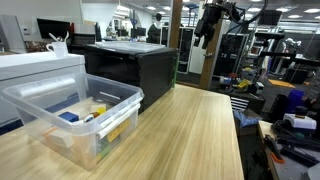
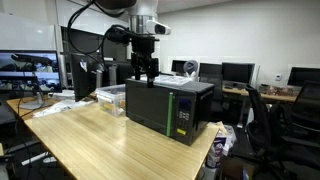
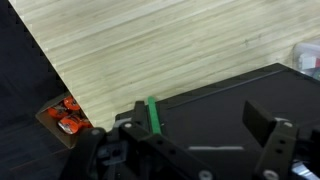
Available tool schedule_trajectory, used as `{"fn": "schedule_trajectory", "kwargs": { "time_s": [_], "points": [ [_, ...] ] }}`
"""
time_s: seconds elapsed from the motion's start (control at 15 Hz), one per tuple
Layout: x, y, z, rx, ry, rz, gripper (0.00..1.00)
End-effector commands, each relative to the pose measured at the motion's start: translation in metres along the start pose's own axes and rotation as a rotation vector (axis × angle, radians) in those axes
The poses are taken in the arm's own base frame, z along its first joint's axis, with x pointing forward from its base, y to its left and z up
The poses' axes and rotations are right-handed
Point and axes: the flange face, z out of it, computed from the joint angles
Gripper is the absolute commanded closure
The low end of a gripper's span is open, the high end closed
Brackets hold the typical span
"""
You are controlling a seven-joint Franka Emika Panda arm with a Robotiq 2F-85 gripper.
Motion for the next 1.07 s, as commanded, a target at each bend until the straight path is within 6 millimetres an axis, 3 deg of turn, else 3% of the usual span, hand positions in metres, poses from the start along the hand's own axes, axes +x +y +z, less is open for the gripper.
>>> {"fn": "schedule_trajectory", "kwargs": {
  "time_s": [0.0, 0.53, 1.0],
  "points": [
    [0.023, 0.015, 0.004, -0.047, 0.025, -0.048, 0.00],
    [0.060, 0.014, 0.016, -0.145, 0.012, -0.268, 0.00],
    [0.083, 0.017, 0.039, -0.143, -0.011, -0.333, 0.00]
  ]
}}
